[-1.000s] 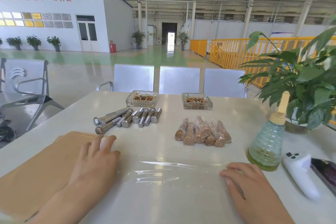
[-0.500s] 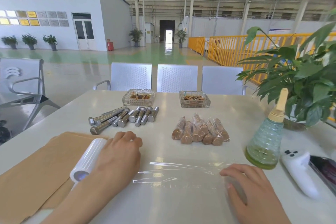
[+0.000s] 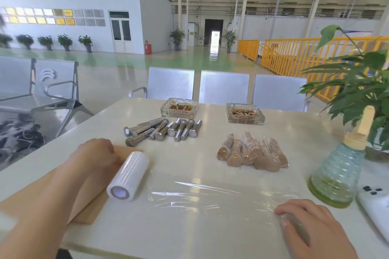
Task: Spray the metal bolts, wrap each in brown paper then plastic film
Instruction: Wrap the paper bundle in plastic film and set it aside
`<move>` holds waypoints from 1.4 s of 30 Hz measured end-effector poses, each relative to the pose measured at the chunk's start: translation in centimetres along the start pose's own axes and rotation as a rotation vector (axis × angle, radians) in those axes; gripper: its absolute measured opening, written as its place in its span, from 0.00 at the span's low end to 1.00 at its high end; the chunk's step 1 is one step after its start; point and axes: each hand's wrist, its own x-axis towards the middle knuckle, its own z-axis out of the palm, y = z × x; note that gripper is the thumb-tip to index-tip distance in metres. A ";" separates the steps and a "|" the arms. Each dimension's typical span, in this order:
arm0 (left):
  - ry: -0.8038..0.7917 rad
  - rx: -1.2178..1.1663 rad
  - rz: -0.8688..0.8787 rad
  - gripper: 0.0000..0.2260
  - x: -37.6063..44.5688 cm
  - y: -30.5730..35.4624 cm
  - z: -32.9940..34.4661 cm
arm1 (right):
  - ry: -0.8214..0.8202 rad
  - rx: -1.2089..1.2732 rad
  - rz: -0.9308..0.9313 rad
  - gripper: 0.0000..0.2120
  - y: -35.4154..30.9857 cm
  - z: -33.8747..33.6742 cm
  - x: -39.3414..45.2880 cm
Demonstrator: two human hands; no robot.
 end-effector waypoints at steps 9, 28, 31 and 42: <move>0.218 -0.360 -0.004 0.05 -1.2 -1.3 1.5 | 0.012 -0.007 -0.028 0.37 -1.0 -0.3 0.1; 0.019 -0.442 1.178 0.02 -17.8 17.8 0.6 | -0.308 0.501 0.342 0.06 -5.6 -3.6 5.5; -0.069 -0.431 1.186 0.03 -18.2 18.8 2.6 | -0.393 0.493 0.380 0.14 -5.9 -2.7 5.6; -0.034 -0.098 0.869 0.25 -17.8 17.3 6.1 | -0.209 0.097 0.212 0.08 -5.6 0.0 4.0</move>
